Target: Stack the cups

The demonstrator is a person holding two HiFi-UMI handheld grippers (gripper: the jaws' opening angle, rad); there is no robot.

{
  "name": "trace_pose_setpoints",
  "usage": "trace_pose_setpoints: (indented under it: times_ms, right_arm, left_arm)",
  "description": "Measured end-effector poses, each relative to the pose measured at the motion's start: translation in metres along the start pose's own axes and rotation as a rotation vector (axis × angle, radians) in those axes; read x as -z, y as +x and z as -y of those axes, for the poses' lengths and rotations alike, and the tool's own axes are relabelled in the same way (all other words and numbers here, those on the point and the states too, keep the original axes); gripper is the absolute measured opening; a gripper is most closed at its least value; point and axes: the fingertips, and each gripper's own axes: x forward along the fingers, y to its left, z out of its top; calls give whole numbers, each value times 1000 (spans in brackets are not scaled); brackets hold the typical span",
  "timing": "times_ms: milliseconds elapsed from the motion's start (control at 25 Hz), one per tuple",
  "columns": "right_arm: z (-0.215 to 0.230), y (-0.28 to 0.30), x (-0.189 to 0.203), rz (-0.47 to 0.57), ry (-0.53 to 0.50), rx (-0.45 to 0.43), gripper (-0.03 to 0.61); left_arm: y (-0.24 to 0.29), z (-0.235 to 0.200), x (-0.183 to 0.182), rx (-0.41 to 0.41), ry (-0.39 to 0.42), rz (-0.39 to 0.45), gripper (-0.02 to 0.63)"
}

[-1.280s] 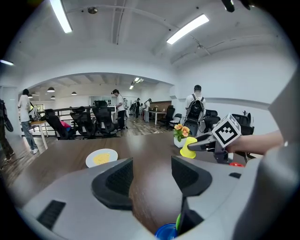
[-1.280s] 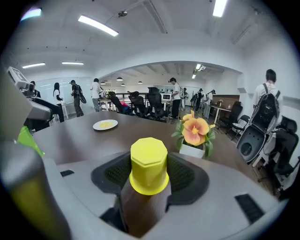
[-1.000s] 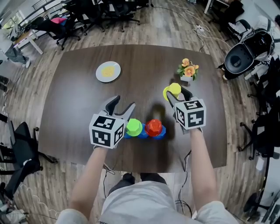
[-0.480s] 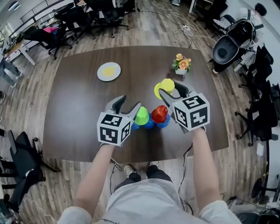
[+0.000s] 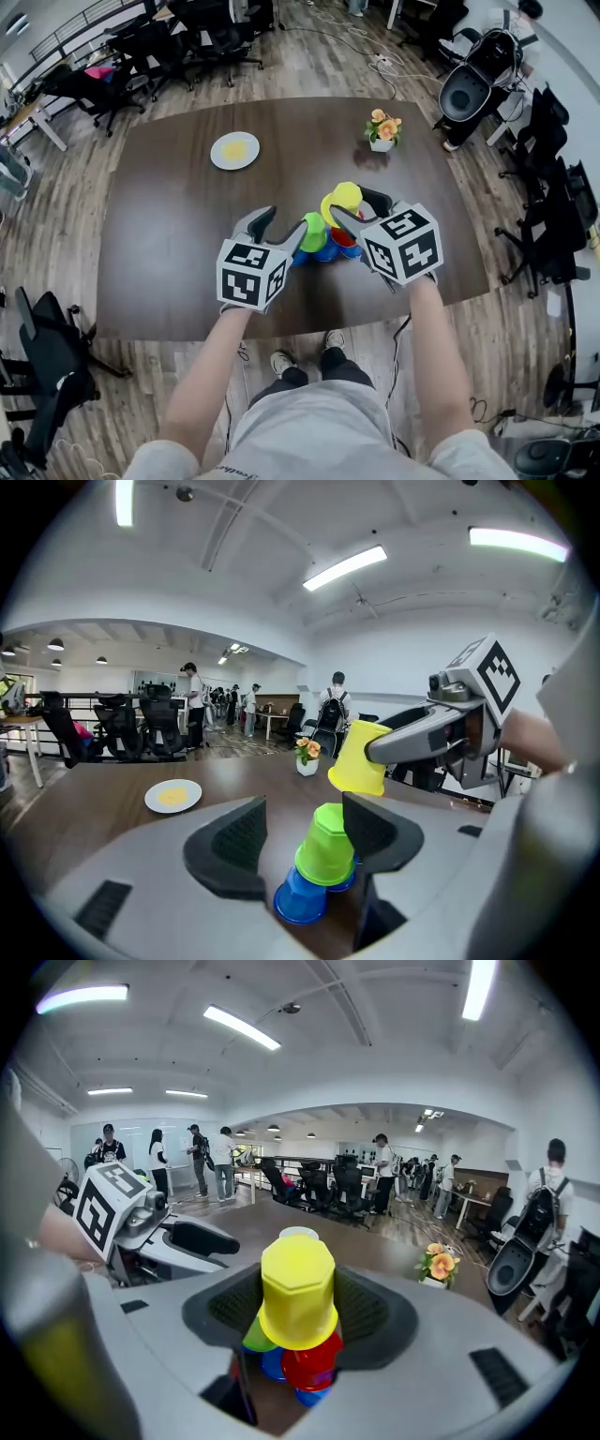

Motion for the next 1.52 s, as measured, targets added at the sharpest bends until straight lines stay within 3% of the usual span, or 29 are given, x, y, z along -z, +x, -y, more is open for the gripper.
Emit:
trace_pose_setpoints:
  times_ms: [1040,1520]
  right_arm:
    - [-10,14,16,-41,-5,-21,239]
    - [-10,5,5,19,48,-17,239]
  left_arm:
    - [-4,1,10,7,-11,-6,250]
    - [-8,-2,7,2,-15,3,250]
